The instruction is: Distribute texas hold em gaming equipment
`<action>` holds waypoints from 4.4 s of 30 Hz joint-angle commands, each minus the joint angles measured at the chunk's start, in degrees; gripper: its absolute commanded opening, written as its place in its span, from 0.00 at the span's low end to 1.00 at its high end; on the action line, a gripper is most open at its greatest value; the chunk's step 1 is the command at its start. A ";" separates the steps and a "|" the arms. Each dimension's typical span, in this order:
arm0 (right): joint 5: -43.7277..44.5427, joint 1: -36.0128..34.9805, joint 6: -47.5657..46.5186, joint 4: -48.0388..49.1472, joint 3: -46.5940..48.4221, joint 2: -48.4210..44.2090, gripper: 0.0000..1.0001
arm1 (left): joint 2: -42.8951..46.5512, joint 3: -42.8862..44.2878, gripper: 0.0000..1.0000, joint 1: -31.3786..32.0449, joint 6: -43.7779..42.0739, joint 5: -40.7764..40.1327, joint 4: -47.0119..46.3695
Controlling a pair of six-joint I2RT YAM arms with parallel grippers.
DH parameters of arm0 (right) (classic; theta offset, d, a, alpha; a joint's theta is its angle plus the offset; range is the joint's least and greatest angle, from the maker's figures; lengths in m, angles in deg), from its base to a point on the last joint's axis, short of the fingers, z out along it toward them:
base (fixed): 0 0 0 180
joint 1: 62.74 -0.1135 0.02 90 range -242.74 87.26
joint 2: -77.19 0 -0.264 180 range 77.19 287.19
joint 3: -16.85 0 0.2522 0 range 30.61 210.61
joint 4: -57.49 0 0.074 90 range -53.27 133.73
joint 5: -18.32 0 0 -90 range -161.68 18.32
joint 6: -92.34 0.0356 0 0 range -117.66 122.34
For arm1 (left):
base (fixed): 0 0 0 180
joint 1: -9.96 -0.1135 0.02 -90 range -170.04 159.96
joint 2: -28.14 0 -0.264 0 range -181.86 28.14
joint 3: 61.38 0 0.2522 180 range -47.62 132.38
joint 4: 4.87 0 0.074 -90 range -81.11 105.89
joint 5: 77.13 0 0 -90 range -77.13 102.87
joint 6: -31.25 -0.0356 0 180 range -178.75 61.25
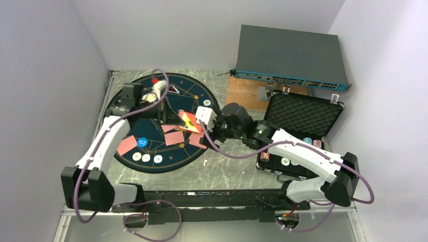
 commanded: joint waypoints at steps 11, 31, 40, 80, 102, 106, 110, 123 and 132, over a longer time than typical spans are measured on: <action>3.90 1.72 -0.05 -3.26 -0.17 -5.96 1.00 | -26.07 19.78 0.00 -33.91 -49.51 -16.98 36.73; 4.24 2.44 -0.22 -5.23 -0.07 -5.46 1.00 | -46.14 29.41 0.29 -35.05 -51.47 -33.89 28.36; 4.90 2.75 -0.25 -6.15 -0.21 -6.02 1.00 | -39.51 31.97 0.79 -35.13 -50.40 -42.19 23.84; 1.77 10.88 0.93 -14.28 0.24 -8.18 1.00 | -67.42 69.45 0.93 -10.62 -99.36 -26.83 18.71; 2.47 12.28 -0.16 -16.37 0.14 -8.03 0.98 | -69.92 68.94 0.43 -8.52 -110.05 -31.71 23.37; 2.24 12.28 -0.51 -16.05 -0.29 -8.57 0.97 | -66.92 68.76 0.15 -8.37 -109.52 -30.47 24.07; 1.56 12.28 -0.96 -15.71 -0.67 -8.95 0.97 | -58.91 65.08 0.00 -7.74 -103.56 -28.02 23.24; 0.08 12.37 -1.94 -14.64 -1.35 -10.28 0.97 | -24.04 31.73 0.00 -7.71 -92.85 -30.68 38.55; -0.90 12.40 -1.24 -14.72 -1.97 -10.50 0.97 | -7.22 2.75 0.00 -8.76 -97.66 -34.86 30.76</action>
